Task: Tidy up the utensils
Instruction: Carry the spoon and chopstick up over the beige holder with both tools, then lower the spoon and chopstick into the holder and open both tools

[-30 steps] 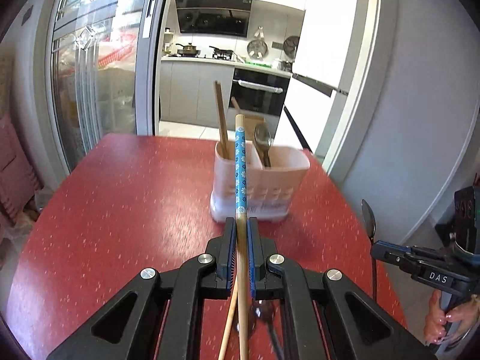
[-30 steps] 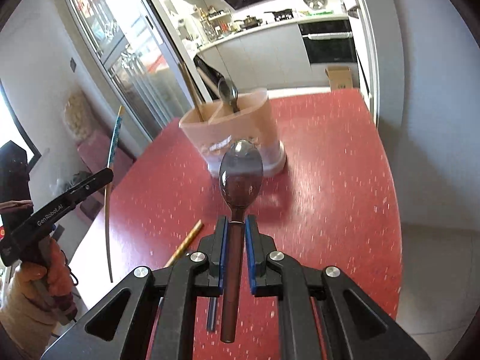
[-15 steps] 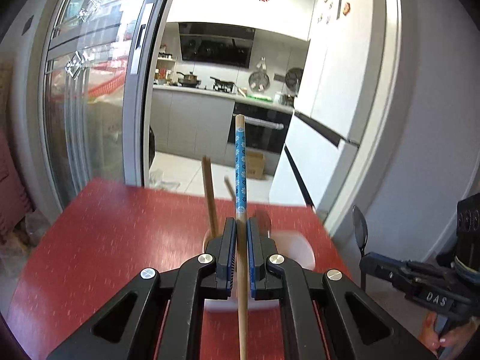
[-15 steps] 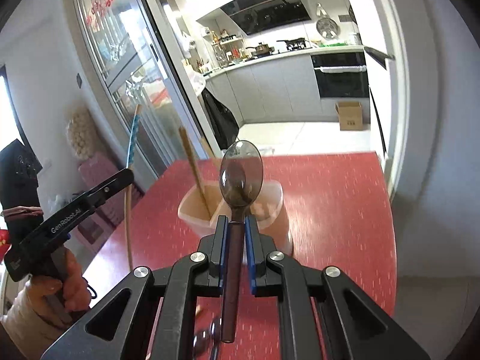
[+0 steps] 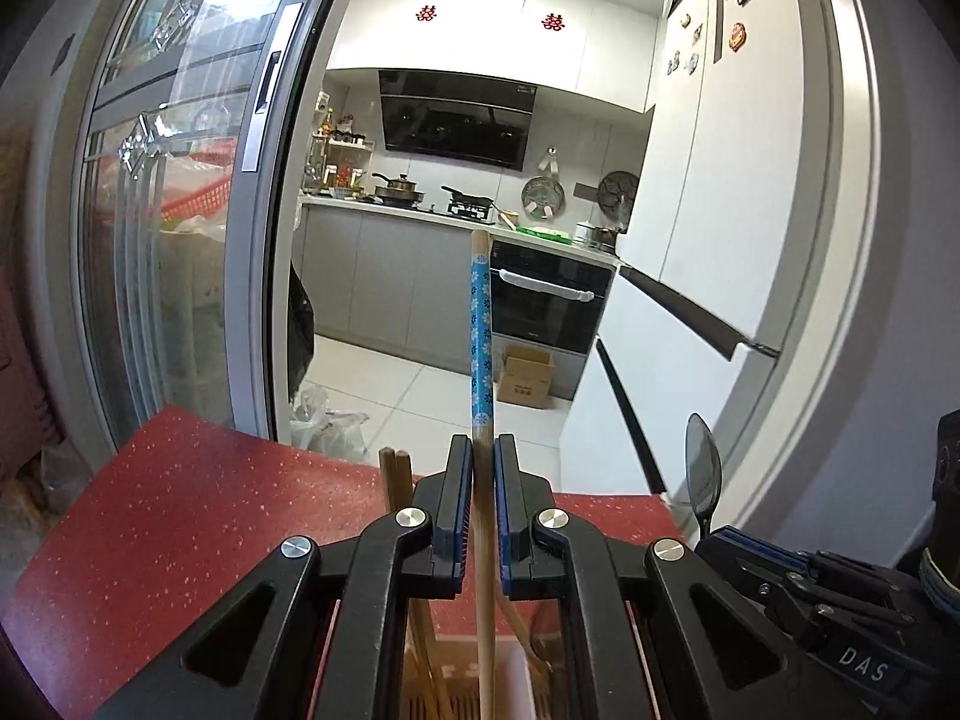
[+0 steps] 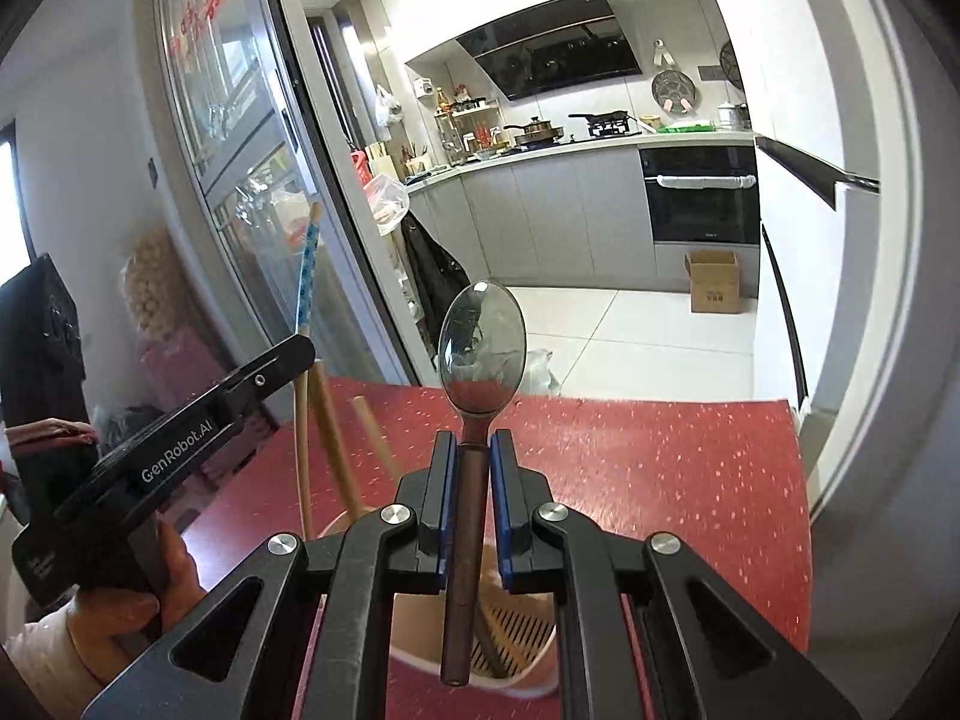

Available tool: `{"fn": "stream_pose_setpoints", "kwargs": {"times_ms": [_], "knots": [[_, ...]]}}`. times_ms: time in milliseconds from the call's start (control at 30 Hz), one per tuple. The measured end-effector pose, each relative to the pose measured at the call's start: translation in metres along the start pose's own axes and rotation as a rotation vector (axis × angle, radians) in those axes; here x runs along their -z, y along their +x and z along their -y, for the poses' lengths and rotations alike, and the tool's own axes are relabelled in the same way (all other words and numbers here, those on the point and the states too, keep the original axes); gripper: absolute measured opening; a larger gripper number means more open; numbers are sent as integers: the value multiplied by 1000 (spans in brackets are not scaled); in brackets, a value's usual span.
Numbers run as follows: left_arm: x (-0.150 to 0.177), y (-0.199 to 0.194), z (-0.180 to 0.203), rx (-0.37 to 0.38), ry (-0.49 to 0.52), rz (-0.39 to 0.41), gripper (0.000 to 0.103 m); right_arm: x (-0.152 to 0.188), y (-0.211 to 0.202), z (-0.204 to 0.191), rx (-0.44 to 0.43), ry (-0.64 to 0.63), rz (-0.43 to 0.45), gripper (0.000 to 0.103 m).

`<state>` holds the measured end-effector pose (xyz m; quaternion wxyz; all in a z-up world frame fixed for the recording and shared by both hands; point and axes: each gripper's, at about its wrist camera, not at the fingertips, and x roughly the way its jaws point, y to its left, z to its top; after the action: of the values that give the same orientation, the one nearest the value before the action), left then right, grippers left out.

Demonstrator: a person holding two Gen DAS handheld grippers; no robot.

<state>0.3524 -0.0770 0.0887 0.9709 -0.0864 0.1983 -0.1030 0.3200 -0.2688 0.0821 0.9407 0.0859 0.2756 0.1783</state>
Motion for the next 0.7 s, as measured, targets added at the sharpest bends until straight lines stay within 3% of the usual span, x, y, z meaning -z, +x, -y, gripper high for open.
{"fn": "stream_pose_setpoints", "kwargs": {"times_ms": [233,500,700], "knots": [[8,21,-8,-23,-17,36,36,11,32,-4,68,-95,36,12],[30,19,-10,-57,-10,69,36,39,44,-27,136,-264,73,12],[53,7,2,-76,72,72,36,61,42,-40,149,-343,69,12]]}}
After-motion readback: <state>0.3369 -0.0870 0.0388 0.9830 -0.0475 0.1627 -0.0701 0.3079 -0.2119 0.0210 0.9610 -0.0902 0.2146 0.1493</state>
